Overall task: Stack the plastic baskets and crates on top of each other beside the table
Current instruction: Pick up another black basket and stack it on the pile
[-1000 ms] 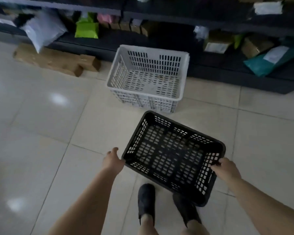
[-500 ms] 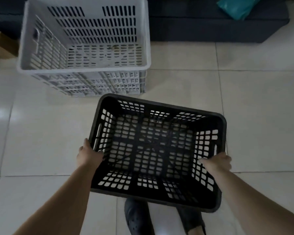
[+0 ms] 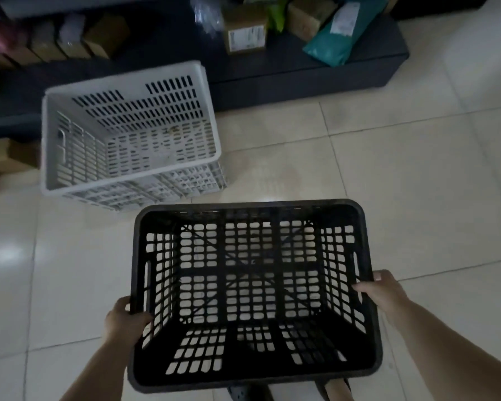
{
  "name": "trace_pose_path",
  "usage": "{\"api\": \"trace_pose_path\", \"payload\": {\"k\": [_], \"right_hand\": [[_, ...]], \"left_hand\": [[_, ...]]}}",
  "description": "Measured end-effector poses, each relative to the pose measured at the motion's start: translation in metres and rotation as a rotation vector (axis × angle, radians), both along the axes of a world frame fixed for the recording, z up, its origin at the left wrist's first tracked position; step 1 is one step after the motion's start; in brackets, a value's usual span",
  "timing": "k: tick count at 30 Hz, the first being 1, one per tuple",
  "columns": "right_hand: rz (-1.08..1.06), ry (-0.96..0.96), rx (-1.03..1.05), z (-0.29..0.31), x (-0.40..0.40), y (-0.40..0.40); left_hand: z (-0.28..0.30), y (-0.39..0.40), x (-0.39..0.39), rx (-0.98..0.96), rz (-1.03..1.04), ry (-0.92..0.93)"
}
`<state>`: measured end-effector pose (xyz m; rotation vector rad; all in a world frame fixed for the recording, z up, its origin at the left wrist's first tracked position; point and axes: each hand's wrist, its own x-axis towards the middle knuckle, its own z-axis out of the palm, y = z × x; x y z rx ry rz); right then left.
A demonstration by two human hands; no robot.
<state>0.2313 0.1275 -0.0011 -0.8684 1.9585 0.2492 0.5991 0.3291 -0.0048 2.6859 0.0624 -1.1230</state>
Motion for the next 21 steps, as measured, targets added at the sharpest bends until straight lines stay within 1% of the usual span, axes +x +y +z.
{"api": "trace_pose_path", "payload": {"k": [2,5,7,9,11,13,15,18,21], "right_hand": [[0.004,-0.038,-0.036,0.042,-0.012,-0.014],[0.069,-0.043,0.001,0.105,-0.043,-0.038],[0.112,-0.033,0.000,0.157,-0.066,-0.052],[0.090,-0.024,-0.022,0.221,-0.084,-0.061],[0.043,-0.040,-0.067,0.284,-0.113,-0.065],[0.011,-0.058,-0.084,0.323,-0.137,-0.064],[-0.004,-0.052,-0.113,0.368,-0.174,-0.067],[-0.048,-0.046,-0.179,0.408,-0.233,-0.068],[-0.135,-0.051,-0.253,0.431,-0.287,-0.078]], "left_hand": [[0.049,-0.017,-0.004,-0.047,-0.043,-0.025],[0.131,-0.053,-0.014,-0.092,-0.082,-0.025],[0.183,-0.076,-0.026,-0.090,-0.138,-0.050],[0.240,-0.104,-0.046,-0.088,-0.229,-0.074],[0.297,-0.137,-0.073,-0.111,-0.251,-0.099],[0.331,-0.160,-0.091,-0.107,-0.267,-0.107],[0.374,-0.188,-0.121,-0.149,-0.318,-0.117],[0.428,-0.224,-0.173,-0.206,-0.366,-0.124],[0.462,-0.267,-0.224,-0.278,-0.393,-0.097]]}}
